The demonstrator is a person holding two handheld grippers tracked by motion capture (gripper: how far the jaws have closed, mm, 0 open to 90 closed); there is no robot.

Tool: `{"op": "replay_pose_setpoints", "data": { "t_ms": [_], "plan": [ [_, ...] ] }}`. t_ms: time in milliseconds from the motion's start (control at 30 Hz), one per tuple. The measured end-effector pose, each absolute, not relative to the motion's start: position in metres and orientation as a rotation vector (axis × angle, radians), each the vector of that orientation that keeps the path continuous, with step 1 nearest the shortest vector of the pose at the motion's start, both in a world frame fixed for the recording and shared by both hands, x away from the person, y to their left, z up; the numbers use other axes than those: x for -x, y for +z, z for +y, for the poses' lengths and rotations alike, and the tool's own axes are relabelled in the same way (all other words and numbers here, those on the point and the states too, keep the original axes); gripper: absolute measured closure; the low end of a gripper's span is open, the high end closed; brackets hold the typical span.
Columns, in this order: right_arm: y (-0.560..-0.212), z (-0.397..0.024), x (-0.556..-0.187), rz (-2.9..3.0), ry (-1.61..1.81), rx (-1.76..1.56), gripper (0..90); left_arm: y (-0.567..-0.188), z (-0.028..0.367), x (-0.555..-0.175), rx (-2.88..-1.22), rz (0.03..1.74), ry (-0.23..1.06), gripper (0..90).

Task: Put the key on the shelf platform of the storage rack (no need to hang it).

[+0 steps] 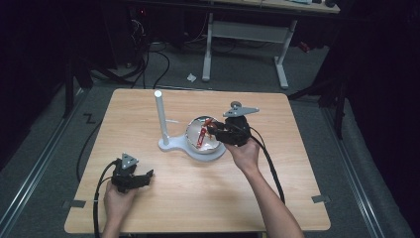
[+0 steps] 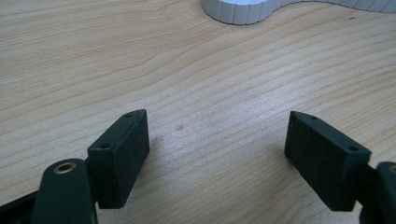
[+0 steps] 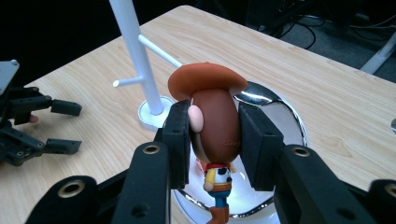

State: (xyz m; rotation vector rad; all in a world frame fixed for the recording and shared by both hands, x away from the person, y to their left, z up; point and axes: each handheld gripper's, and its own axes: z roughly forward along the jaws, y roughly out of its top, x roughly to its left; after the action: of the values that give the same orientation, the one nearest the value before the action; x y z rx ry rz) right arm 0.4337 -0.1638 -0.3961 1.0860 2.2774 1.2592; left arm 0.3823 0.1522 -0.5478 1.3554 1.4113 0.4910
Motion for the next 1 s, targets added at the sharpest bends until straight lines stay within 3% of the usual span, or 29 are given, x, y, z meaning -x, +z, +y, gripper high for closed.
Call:
{"op": "replay_pose_setpoints", "data": {
  "t_ms": [1000],
  "plan": [
    [-0.445, -0.148, -0.467, 2.332, 1.09, -1.202, 66.0, -0.548, 0.152, -0.383, -1.356, 1.41, 0.494, 22.6]
  ]
}}
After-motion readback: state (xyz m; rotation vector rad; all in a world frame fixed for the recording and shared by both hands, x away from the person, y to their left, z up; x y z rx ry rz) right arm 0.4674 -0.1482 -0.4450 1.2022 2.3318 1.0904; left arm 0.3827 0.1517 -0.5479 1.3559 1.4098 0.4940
